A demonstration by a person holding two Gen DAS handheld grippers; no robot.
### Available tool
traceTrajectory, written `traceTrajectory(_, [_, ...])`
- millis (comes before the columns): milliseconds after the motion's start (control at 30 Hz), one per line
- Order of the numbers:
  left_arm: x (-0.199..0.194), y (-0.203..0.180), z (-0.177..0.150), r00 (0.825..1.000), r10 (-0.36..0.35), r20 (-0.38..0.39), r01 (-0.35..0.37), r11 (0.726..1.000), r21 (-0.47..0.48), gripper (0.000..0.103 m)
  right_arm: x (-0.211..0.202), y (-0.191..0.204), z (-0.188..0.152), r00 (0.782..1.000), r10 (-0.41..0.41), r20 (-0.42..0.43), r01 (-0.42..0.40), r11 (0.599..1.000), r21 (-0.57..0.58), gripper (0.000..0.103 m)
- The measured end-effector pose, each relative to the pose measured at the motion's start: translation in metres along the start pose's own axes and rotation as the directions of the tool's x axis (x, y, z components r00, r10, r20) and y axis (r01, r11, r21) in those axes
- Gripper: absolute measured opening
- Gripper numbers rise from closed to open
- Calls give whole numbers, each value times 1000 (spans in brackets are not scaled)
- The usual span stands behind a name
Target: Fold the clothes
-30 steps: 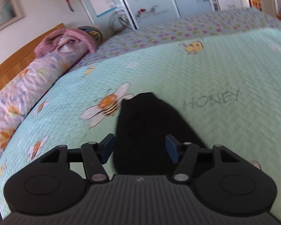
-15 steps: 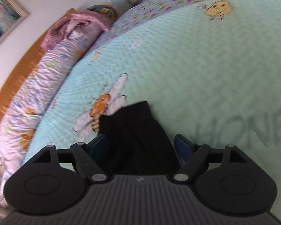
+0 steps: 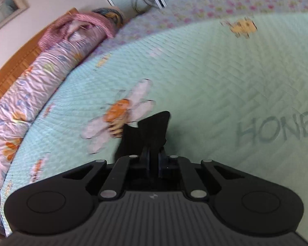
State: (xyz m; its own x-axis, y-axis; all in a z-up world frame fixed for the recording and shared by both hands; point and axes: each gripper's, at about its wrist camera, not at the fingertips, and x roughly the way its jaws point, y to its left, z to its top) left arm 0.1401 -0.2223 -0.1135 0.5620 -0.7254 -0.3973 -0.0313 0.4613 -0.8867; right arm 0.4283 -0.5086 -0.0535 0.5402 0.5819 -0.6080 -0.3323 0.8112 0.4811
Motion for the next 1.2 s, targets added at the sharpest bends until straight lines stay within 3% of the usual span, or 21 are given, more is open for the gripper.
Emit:
traceTrajectory(200, [-39, -13, 8, 990, -27, 137, 28, 1000, -6, 84, -94, 81, -48, 986, 152, 72, -150, 988, -30, 7])
traceTrajectory(300, [-55, -21, 8, 987, -28, 160, 31, 999, -15, 84, -140, 114, -79, 977, 197, 75, -195, 980, -43, 7])
traceTrajectory(433, [-86, -36, 3, 978, -45, 205, 50, 999, -17, 84, -187, 158, -131, 982, 178, 61, -166, 972, -164, 7])
traceTrajectory(533, [-106, -47, -5, 976, -20, 219, 19, 1000, 5, 84, -208, 190, -183, 987, 152, 50, -131, 947, -294, 7])
traceTrajectory(633, [-112, -43, -22, 982, 45, 183, -42, 999, -18, 84, -201, 214, -241, 998, 66, 5, -55, 870, -490, 9])
traceTrajectory(733, [-111, -32, -43, 987, 103, 123, -93, 992, -86, 84, -183, 220, -289, 998, -9, -66, -32, 802, -596, 15])
traceTrajectory(867, [-114, -17, -62, 986, 134, 103, -111, 974, -199, 84, -200, 216, -311, 996, 34, -85, -76, 826, -558, 35])
traceTrajectory(933, [-115, -14, -63, 981, 156, 120, -123, 963, -239, 84, -219, 214, -314, 996, 65, -62, -88, 840, -536, 52])
traceTrajectory(1200, [-102, -15, -71, 955, 274, 115, -234, 932, -276, 84, -285, 161, -326, 999, 17, 47, -3, 957, -291, 61])
